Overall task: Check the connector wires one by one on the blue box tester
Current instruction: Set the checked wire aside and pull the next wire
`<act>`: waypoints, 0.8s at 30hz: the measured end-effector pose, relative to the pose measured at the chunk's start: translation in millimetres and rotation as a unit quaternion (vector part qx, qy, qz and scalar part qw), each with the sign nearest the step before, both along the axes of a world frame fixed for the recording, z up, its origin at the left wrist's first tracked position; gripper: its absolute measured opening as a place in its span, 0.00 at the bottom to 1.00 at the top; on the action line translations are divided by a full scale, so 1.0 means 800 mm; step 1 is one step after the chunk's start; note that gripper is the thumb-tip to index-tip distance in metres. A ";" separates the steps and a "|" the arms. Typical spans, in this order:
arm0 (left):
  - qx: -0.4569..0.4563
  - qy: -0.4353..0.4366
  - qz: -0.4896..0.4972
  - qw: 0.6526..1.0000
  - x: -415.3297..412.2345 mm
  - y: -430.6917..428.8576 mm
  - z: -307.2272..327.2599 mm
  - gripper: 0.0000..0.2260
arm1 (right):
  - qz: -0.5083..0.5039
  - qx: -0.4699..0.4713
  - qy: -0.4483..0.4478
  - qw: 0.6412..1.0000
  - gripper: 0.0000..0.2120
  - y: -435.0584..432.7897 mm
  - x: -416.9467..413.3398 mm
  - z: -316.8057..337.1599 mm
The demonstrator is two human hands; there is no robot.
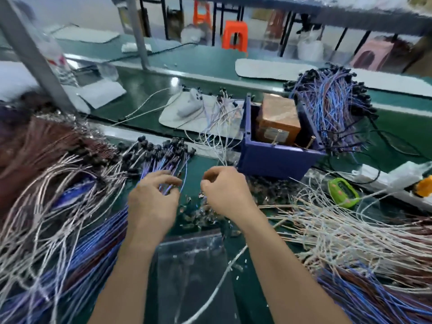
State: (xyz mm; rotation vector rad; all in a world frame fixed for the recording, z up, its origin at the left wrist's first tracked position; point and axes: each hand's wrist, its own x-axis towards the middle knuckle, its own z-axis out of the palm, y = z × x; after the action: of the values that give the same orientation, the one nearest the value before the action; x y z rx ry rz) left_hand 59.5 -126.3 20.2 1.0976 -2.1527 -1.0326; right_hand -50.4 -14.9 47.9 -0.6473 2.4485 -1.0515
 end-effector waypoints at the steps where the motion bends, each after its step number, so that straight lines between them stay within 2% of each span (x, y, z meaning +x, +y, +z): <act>1: -0.032 -0.021 -0.005 0.999 0.002 -0.002 -0.001 0.14 | 0.003 0.013 0.001 1.000 0.08 -0.009 -0.004 -0.004; 2: -0.057 -0.045 -0.009 0.997 0.004 -0.007 -0.003 0.12 | 0.012 0.025 0.001 1.000 0.09 -0.021 -0.007 -0.007; 6: -0.104 -0.116 -0.028 0.987 0.004 -0.015 -0.014 0.23 | 0.022 0.050 0.005 0.998 0.04 -0.061 -0.015 -0.018; 8: -0.106 -0.115 -0.032 0.987 0.004 -0.015 -0.017 0.27 | 0.013 0.046 0.007 0.999 0.09 -0.079 -0.018 -0.021; 11: -0.080 -0.087 -0.023 0.993 0.007 -0.020 -0.019 0.32 | 0.010 0.024 0.027 0.999 0.05 -0.106 -0.019 -0.022; 14: -0.107 -0.113 0.037 0.987 0.016 -0.038 -0.018 0.32 | -0.006 0.002 -0.001 1.000 0.22 -0.131 -0.017 -0.022; 16: -0.102 -0.143 0.035 0.984 0.021 -0.053 -0.016 0.31 | -0.007 0.001 -0.021 1.000 0.29 -0.143 -0.015 -0.023; 18: -0.070 -0.144 0.007 0.987 0.021 -0.058 -0.017 0.29 | 0.004 0.015 -0.019 1.000 0.28 -0.148 -0.014 -0.026; 21: -0.087 -0.150 -0.011 0.985 0.013 -0.047 -0.017 0.26 | 0.016 0.013 -0.009 1.000 0.29 -0.140 -0.015 -0.032; 24: -0.102 -0.146 -0.045 0.983 0.010 -0.040 -0.016 0.27 | 0.001 0.008 -0.017 1.000 0.32 -0.119 -0.015 -0.035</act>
State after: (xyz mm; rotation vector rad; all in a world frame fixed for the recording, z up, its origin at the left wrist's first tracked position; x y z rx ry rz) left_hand 67.1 -157.9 7.2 1.1184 -2.4961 -0.7006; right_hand -62.8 -110.5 19.6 -0.6213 2.4255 -1.0324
